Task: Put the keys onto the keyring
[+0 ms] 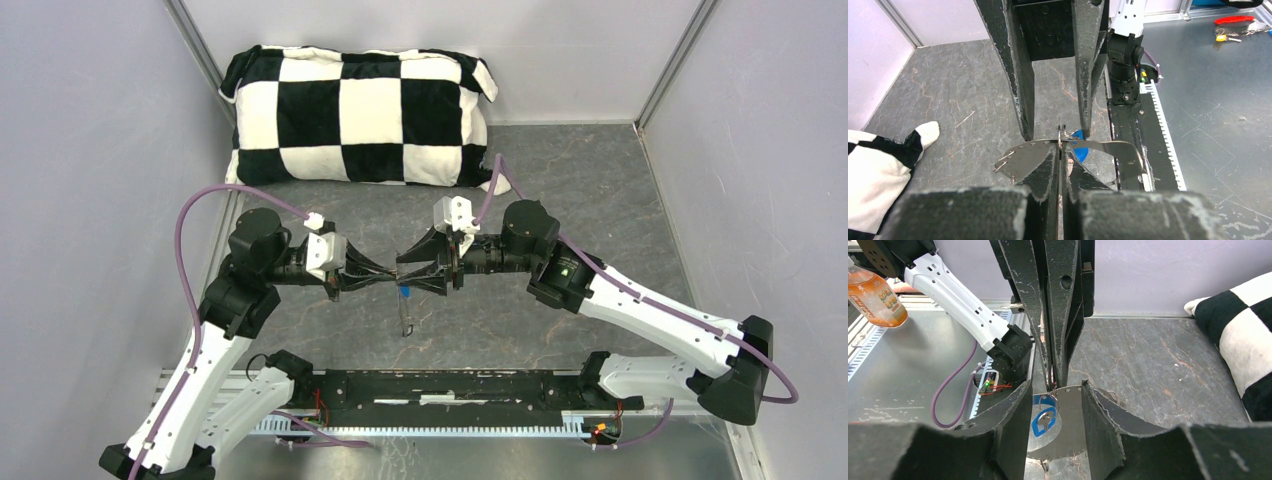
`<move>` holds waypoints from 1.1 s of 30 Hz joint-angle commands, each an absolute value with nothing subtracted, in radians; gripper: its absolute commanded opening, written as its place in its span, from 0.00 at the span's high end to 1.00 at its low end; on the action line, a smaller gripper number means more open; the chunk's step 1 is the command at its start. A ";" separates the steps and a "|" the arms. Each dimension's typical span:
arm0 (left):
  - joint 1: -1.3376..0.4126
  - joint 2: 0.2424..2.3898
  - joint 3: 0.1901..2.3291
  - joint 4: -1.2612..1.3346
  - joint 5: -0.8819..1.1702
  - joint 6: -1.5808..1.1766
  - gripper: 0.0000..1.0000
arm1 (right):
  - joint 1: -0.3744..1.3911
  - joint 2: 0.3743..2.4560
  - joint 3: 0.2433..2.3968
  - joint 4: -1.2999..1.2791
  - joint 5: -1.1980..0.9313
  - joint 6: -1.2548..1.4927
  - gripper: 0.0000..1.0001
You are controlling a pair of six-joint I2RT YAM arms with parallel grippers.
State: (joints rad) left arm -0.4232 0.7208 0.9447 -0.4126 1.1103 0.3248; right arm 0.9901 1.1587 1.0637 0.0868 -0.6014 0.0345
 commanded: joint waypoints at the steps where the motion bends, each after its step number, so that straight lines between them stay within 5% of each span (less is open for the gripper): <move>1: -0.424 0.706 0.982 -0.367 1.145 0.291 0.98 | 0.986 1.169 1.098 0.158 -0.632 0.060 0.58; 8: -0.424 0.701 0.977 -0.381 1.139 0.300 0.98 | 0.985 1.179 1.106 0.141 -0.634 0.054 0.99; 12: -0.424 0.711 0.985 -0.490 1.088 0.405 0.93 | 0.985 1.183 1.139 0.035 -0.605 0.016 1.00; 15: -0.424 0.726 1.000 -0.594 1.060 0.504 0.71 | 0.985 1.194 1.178 -0.093 -0.571 -0.040 0.99; 19: -0.423 0.753 1.034 -0.689 1.045 0.610 0.58 | 0.984 1.241 1.267 -0.272 -0.550 -0.108 0.99; 33: -0.425 0.914 1.150 -0.891 1.032 0.762 0.62 | 1.023 1.376 1.456 -0.521 -0.530 -0.195 0.99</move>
State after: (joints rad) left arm -0.4213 0.8852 1.0977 -0.8078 1.0340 0.6785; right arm 1.0084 1.3685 1.3785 -0.4885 -0.5415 -0.1646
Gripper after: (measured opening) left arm 0.388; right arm 0.011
